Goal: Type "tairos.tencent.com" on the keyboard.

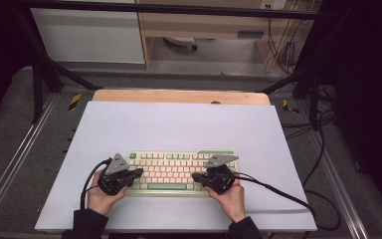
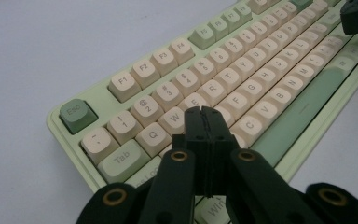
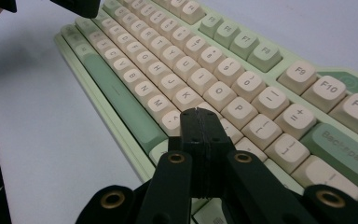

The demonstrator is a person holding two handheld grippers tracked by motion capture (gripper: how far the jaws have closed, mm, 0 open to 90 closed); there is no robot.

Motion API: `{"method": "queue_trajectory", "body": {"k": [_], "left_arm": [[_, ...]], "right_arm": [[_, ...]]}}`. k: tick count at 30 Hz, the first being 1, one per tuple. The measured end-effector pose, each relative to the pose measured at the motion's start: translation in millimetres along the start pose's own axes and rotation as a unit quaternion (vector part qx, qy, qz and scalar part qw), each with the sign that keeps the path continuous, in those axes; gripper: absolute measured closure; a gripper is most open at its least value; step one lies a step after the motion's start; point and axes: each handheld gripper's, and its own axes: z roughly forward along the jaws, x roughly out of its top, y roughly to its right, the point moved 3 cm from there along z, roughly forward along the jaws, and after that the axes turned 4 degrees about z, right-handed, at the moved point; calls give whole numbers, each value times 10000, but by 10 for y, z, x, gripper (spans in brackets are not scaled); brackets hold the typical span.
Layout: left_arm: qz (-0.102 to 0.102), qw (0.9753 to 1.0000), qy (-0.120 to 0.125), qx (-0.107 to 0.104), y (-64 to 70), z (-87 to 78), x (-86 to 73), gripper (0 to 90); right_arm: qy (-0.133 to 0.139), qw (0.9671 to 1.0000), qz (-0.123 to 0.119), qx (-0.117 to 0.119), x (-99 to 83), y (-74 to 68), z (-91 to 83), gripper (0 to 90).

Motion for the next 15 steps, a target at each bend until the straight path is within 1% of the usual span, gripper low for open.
{"method": "queue_trajectory", "body": {"k": [8,15], "left_arm": [[-10,10000,-17,13,19,8,15,898],[56,10000,-52,6,67,50,55,898]], "right_arm": [[46,9999,104,3,-15,55,-76,900],[52,9999,153,-26,-33,98,-122,900]]}}
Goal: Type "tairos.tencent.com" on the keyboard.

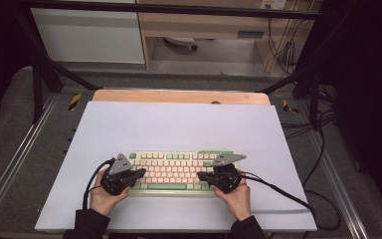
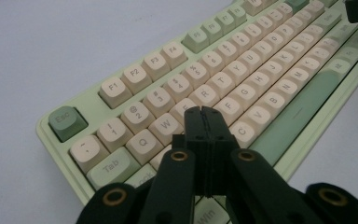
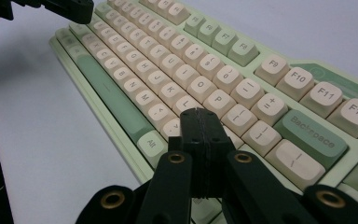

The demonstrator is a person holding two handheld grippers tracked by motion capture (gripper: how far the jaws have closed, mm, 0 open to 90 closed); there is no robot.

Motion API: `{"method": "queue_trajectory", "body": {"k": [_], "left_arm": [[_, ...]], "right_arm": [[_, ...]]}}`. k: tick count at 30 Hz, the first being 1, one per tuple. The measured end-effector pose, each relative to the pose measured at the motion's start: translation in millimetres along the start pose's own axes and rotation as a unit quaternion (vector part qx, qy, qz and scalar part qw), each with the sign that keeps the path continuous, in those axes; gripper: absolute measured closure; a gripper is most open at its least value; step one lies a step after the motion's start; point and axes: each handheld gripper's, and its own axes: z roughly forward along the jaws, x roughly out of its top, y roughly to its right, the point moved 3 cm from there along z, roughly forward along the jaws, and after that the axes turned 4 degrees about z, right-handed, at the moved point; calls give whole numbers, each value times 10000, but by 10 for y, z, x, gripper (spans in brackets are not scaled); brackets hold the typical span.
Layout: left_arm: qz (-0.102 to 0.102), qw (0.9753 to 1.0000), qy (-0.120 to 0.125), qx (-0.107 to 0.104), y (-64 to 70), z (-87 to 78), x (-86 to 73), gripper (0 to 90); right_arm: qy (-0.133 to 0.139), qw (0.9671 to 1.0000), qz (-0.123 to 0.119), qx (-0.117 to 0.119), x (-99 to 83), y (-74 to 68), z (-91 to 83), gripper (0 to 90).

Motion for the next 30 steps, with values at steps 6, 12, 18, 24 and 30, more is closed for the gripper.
{"method": "queue_trajectory", "body": {"k": [6,12,18,24,30], "left_arm": [[56,10000,-32,8,34,40,49,898],[104,9999,-46,21,53,77,116,898],[108,9999,-39,29,53,122,181,898],[113,9999,-33,25,66,174,244,898],[84,10000,-32,33,67,229,290,898]], "right_arm": [[-38,10000,2,-6,-9,5,0,900],[-50,10000,-3,-14,-11,4,-4,900],[-44,10000,-34,-14,-9,5,-10,900],[-50,10000,-22,-10,-8,2,-15,900],[-50,10000,-30,-11,-9,2,-15,900]]}}
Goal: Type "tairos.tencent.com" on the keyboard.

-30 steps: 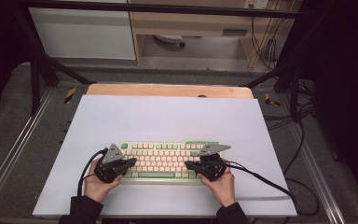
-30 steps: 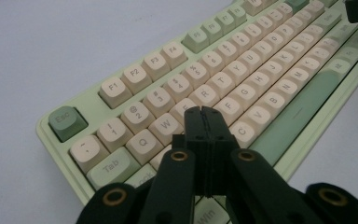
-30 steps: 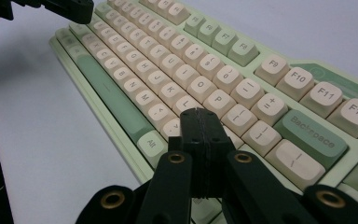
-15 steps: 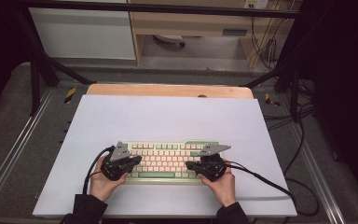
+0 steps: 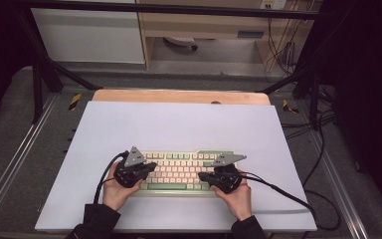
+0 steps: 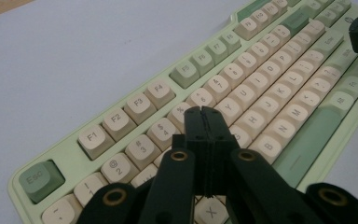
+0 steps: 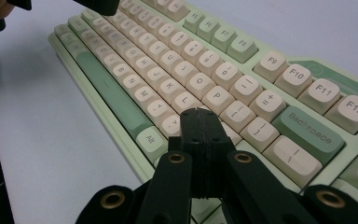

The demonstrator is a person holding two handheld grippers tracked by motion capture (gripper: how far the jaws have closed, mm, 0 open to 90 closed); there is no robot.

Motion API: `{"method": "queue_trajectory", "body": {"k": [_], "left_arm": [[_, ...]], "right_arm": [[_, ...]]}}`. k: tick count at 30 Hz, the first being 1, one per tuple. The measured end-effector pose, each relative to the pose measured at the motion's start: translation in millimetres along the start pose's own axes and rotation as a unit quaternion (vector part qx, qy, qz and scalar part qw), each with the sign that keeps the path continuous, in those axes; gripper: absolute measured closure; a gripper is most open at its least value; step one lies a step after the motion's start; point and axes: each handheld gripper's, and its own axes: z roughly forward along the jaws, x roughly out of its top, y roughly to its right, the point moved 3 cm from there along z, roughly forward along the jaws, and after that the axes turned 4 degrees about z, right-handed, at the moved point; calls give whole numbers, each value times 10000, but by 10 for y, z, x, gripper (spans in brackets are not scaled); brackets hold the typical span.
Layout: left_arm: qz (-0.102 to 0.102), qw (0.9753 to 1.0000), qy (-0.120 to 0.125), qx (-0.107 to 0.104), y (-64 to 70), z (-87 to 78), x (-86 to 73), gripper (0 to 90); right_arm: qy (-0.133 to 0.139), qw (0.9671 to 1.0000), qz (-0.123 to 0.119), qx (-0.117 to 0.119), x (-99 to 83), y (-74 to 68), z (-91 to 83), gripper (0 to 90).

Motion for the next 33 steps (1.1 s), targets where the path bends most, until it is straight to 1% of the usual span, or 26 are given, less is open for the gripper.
{"method": "queue_trajectory", "body": {"k": [12,16,24,33], "left_arm": [[-40,10000,-48,11,13,141,67,898],[-45,10000,-67,-6,36,199,79,898],[-14,9999,-148,-39,70,287,63,898],[18,9998,-204,-79,92,334,42,898]], "right_arm": [[-7,10000,12,0,-2,-2,3,900],[-6,10000,5,0,-2,-1,4,900],[-1,10000,-18,-1,1,1,-4,900],[5,10000,-27,-4,1,4,-7,900]]}}
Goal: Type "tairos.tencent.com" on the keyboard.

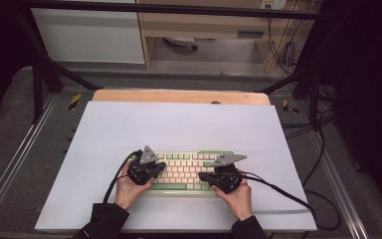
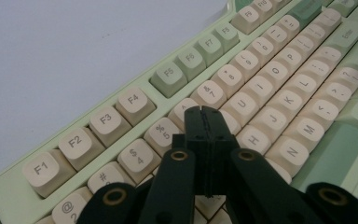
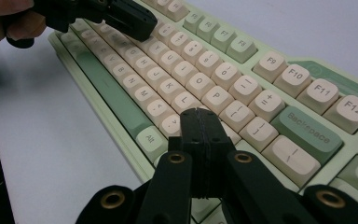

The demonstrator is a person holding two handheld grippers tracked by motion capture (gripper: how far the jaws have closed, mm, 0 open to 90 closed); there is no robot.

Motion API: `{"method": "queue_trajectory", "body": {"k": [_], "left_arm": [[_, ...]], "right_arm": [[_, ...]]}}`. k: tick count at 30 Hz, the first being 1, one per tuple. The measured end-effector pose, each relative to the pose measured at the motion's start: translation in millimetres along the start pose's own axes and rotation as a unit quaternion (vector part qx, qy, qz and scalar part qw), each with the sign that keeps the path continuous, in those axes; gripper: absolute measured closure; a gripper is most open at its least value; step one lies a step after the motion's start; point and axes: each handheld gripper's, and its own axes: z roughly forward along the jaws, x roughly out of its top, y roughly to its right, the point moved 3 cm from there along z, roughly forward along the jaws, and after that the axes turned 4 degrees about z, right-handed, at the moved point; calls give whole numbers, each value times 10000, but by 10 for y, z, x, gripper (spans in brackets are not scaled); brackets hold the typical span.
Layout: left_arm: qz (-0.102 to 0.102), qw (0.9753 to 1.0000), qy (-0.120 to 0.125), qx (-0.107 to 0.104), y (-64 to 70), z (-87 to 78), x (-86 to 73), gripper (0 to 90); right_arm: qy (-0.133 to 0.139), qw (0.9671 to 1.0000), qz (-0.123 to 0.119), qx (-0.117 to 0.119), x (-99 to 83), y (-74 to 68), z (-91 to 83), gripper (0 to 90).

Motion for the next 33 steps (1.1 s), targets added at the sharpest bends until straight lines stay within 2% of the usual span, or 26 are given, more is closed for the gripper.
{"method": "queue_trajectory", "body": {"k": [13,27,33], "left_arm": [[45,10000,-13,-32,19,11,-33,898],[80,9998,122,-107,49,-160,-31,898],[36,9998,166,-89,11,-253,-72,898]], "right_arm": [[12,10000,-8,-2,0,4,-7,900],[4,10000,-4,3,-5,3,-14,900],[-11,10000,-14,6,-7,3,-12,900]]}}
